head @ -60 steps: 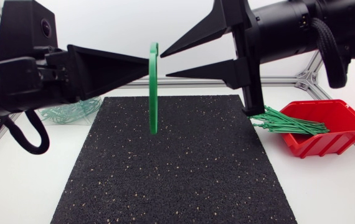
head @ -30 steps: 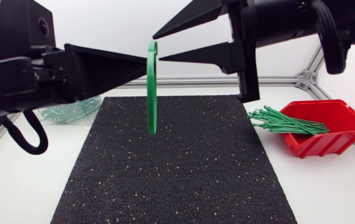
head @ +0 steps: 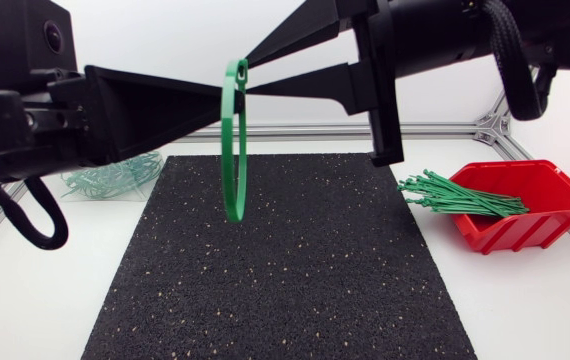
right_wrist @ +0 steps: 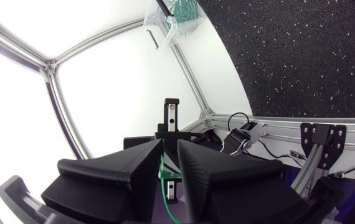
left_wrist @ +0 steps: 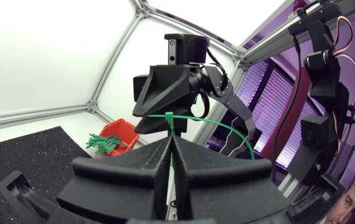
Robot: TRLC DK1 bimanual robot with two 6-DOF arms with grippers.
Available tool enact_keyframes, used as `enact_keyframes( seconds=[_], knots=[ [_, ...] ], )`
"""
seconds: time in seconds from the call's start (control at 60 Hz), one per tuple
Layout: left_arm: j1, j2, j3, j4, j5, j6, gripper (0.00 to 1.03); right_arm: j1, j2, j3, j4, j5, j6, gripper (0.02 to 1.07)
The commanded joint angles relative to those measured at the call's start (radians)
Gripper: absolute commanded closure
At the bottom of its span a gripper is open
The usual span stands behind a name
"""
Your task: Take a green cable tie from the red box, thread the tail through the head to close it, then place it in the transparent bin on the left.
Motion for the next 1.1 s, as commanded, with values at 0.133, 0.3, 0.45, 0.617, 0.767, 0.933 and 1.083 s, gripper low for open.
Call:
enact_keyframes(
  seconds=[0.133, 0.3, 0.45, 0.617, 0.767, 0.933, 1.083],
  knots=[
    [-0.001, -0.014, -0.025, 0.006, 0.015, 0.013, 1.0, 0.009, -0.001, 0.023, 0.002, 0.045, -0.01, 0.99],
    [0.003, -0.014, -0.03, 0.007, 0.024, 0.015, 1.0, 0.023, -0.001, 0.032, 0.002, 0.07, -0.015, 1.01],
    [0.005, -0.017, -0.033, 0.007, 0.025, 0.016, 1.0, 0.026, 0.003, 0.033, 0.001, 0.077, -0.021, 1.01],
    [0.007, -0.022, -0.035, 0.007, 0.027, 0.016, 1.0, 0.018, 0.008, 0.027, -0.001, 0.085, -0.03, 1.01],
    [0.007, -0.023, -0.035, 0.007, 0.027, 0.016, 1.0, 0.003, 0.006, 0.016, -0.002, 0.085, -0.044, 1.01],
    [0.005, -0.028, -0.03, 0.007, 0.029, 0.016, 1.0, -0.013, 0.036, 0.004, -0.005, 0.094, -0.067, 1.01],
    [0.003, -0.029, -0.031, 0.007, 0.029, 0.016, 1.0, -0.01, 0.065, -0.028, 0.002, 0.094, -0.085, 1.01]
  ],
)
